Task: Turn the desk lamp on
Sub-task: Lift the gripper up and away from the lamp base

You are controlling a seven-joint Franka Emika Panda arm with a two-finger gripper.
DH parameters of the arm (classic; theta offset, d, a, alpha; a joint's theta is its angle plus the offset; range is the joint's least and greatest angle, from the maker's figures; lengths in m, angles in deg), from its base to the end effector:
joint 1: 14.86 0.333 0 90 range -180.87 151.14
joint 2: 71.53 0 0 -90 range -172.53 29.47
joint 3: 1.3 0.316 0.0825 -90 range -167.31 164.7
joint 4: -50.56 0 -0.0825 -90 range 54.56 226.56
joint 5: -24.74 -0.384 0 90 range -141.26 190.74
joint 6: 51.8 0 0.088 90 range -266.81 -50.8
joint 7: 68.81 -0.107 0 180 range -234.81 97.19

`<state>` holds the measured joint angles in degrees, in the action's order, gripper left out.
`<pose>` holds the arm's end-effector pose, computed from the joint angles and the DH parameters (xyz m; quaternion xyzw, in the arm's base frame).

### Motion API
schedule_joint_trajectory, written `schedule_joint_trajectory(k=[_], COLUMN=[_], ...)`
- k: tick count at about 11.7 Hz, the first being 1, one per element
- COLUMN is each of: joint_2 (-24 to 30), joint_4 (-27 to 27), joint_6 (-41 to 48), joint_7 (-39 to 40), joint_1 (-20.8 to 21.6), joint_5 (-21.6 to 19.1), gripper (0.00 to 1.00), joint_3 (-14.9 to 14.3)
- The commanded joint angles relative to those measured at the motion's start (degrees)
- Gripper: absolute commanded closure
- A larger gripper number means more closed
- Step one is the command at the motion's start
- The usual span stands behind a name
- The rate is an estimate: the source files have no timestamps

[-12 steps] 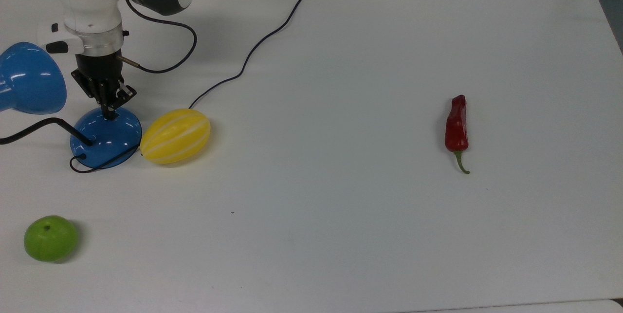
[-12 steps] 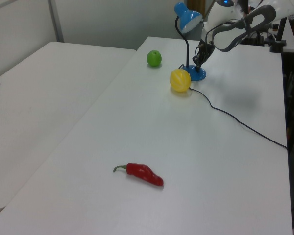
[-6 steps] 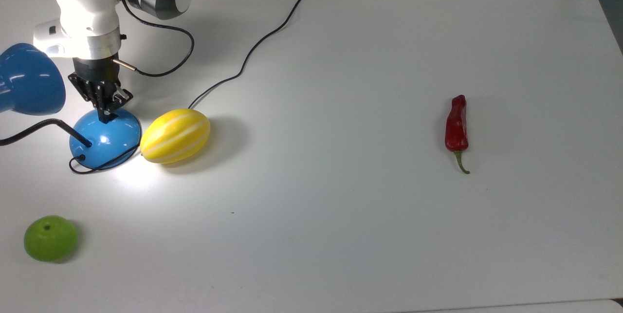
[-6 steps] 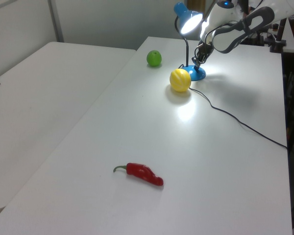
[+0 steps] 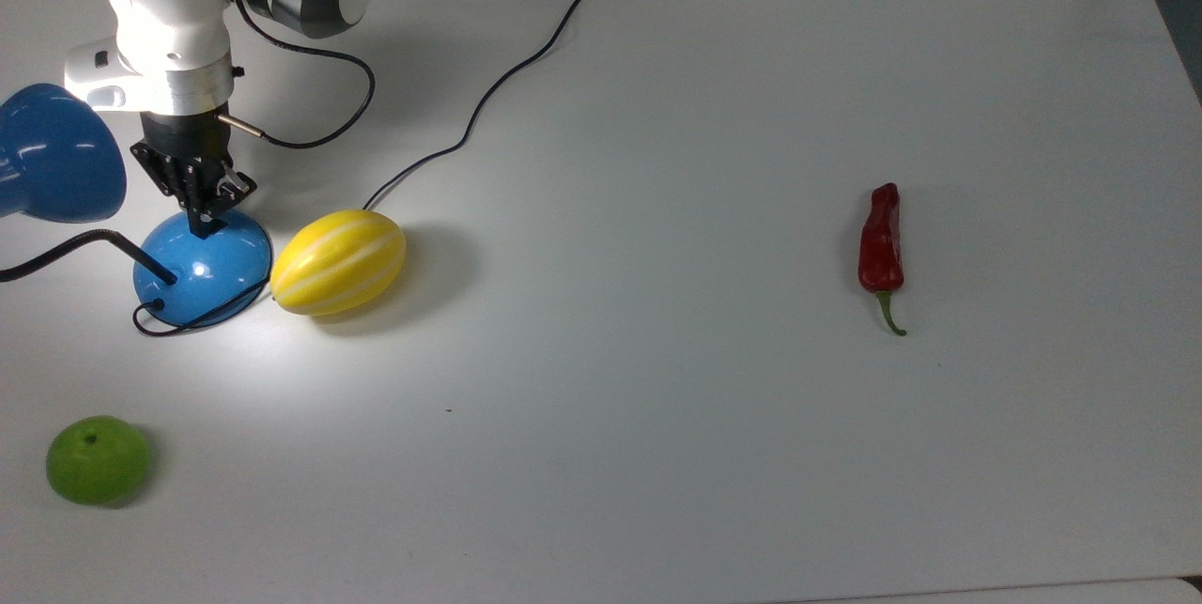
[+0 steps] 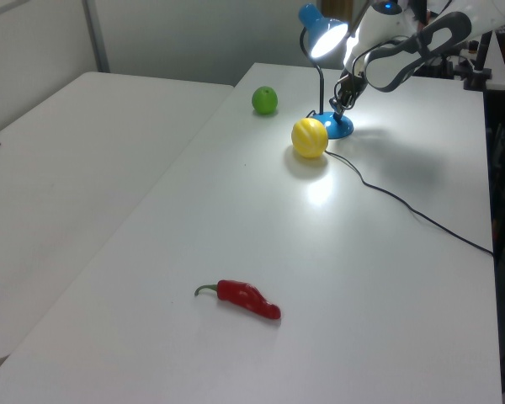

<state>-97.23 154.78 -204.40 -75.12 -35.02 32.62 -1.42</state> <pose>0.6403 -0.2322 0.3338 0.9643 -0.1726 0.1894 0.0670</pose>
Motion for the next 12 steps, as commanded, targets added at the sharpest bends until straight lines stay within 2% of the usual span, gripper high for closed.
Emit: schedule_joint_trajectory(k=[1,2,4,7,10,12], joint_2=[0.4,1.4,4.8,9.2,15.6,20.5], joint_4=[0.1,0.3,0.5,0.5,-0.1,-0.2], joint_6=[-0.7,0.4,8.1,20.1,34.1,40.4], joint_7=[-1.2,-1.3,-1.3,-1.3,-0.7,-0.6], joint_1=[0.0,0.1,0.7,4.8,12.9,18.4], joint_5=[1.4,1.3,1.3,1.4,1.3,0.6], gripper=[1.00,1.00,1.00,1.00,1.00,1.00], joint_3=[-0.2,-0.1,0.6,0.6,0.6,0.6])
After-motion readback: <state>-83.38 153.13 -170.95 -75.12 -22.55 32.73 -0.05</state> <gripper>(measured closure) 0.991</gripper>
